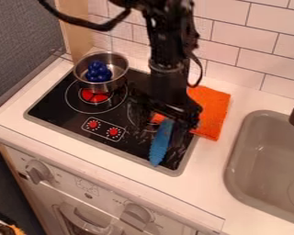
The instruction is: Put the blue spoon between the center of burners
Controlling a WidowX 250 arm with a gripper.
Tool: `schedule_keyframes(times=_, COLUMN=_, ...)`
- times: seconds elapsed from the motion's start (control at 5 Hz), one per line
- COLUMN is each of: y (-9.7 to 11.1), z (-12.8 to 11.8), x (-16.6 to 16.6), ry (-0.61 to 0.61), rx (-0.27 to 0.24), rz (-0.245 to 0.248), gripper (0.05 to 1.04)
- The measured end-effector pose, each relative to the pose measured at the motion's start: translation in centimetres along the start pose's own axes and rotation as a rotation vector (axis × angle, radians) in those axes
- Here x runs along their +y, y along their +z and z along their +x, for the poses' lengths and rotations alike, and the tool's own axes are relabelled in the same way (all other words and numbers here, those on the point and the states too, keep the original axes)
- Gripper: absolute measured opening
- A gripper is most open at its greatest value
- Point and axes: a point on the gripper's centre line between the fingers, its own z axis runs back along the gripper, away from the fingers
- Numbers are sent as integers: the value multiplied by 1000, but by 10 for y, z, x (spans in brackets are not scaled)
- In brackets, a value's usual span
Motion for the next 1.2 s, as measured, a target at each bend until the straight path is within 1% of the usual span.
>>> schedule_keyframes(times=0.2, y=-20, z=0, x=8, ry=41, rx=36, rz=67, gripper=1001)
schedule_keyframes(times=0.4, y=-35, z=-3, x=12, ry=75, rx=78, rz=96, gripper=1001)
schedule_keyframes(times=0.6, y=-37, z=1, x=15, ry=96, rx=51, rz=86, gripper=948)
schedule_keyframes(times=0.8, y=-40, z=1, x=13, ry=98, rx=31, rz=74, gripper=644)
schedule_keyframes(times=1.0, y=-39, z=1, x=14, ry=87, rx=21, rz=75, gripper=462)
schedule_keyframes(times=1.2, y=-36, z=1, x=13, ry=54, rx=-7, rz=67, gripper=462)
